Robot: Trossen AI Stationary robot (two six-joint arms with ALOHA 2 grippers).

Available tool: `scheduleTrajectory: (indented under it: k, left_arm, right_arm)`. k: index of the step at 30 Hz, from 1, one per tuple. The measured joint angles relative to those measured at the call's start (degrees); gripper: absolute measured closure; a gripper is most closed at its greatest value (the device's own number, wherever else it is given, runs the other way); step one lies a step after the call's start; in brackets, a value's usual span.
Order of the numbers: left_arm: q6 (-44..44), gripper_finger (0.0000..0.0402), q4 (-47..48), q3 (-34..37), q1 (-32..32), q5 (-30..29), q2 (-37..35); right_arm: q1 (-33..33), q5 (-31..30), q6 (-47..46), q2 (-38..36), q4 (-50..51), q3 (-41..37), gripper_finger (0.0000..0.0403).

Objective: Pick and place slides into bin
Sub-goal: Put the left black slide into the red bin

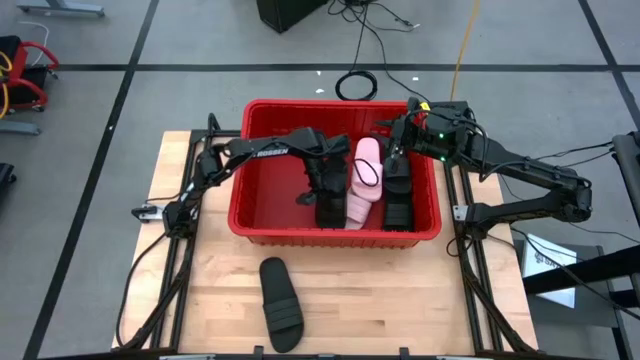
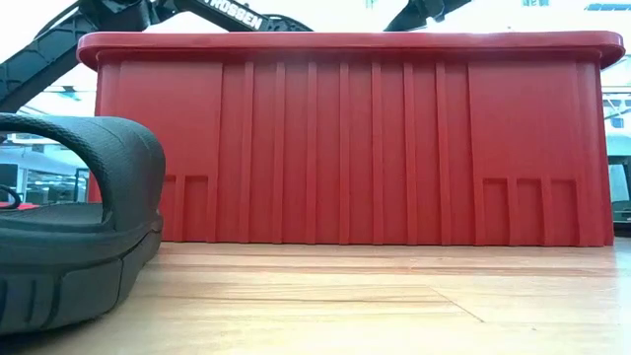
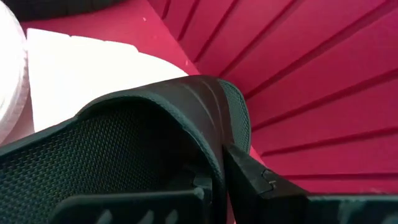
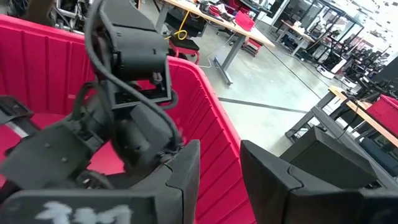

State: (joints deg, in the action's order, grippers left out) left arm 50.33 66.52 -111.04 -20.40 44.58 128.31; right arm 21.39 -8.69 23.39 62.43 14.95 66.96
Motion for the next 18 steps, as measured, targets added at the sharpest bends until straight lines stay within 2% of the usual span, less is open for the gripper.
scheduleTrajectory:
  k: [15,18]
  left_arm:
    - [-4.49,0.0377,-0.7,0.02,0.65,-2.71,-0.02]
    - [-5.18,0.0366,-0.72,0.02,0.68,-2.94,-0.02]
  right_arm:
    - [-0.01,0.02,-0.23,0.0,0.32,0.0,0.0298]
    - [-0.01,0.02,-0.23,0.0,0.34,0.0,0.0298]
